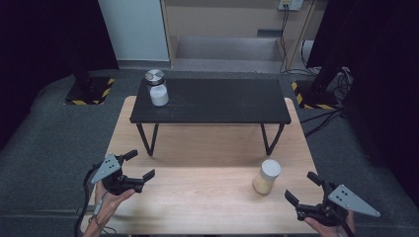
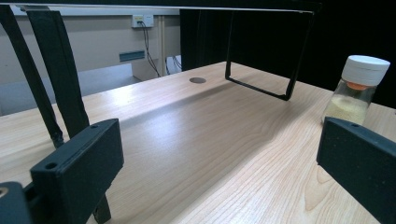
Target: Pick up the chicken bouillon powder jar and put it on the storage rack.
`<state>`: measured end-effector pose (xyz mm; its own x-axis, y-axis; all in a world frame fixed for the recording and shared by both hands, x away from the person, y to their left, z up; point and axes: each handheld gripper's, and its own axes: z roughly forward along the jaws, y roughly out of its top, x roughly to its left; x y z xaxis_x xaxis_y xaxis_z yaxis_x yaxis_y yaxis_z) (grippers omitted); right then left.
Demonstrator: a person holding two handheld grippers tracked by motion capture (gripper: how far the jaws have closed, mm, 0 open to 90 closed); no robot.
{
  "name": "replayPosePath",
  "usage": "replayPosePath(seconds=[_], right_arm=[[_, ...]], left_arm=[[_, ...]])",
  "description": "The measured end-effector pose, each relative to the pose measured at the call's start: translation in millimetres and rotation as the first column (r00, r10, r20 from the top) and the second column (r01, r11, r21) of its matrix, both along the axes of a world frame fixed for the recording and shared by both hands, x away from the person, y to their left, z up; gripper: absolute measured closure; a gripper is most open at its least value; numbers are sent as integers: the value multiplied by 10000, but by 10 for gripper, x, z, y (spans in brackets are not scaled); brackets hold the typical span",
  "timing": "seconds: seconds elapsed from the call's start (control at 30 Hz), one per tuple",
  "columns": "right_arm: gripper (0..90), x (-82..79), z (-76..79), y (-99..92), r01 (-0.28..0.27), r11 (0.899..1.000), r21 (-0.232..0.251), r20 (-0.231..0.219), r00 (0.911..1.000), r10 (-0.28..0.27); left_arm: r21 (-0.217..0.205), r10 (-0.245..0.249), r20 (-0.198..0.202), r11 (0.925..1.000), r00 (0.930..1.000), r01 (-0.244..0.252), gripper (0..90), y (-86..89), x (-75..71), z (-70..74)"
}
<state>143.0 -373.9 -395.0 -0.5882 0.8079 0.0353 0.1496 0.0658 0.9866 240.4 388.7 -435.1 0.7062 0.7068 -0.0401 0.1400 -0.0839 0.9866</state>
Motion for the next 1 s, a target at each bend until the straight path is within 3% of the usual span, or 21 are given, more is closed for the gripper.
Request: replayPosePath(seconds=[0.33,1.0], right_arm=[[32,232,214,106,-261,9982,-546,-620,9978,227],[61,710,108,397,-321,9919,-1228,-1830,9831,91]], left_arm=[[-57,-50,-5,10000,10000,50,0,20,2,-6],[46,-129,-49,9999,9999,129,0,9,6,-4]])
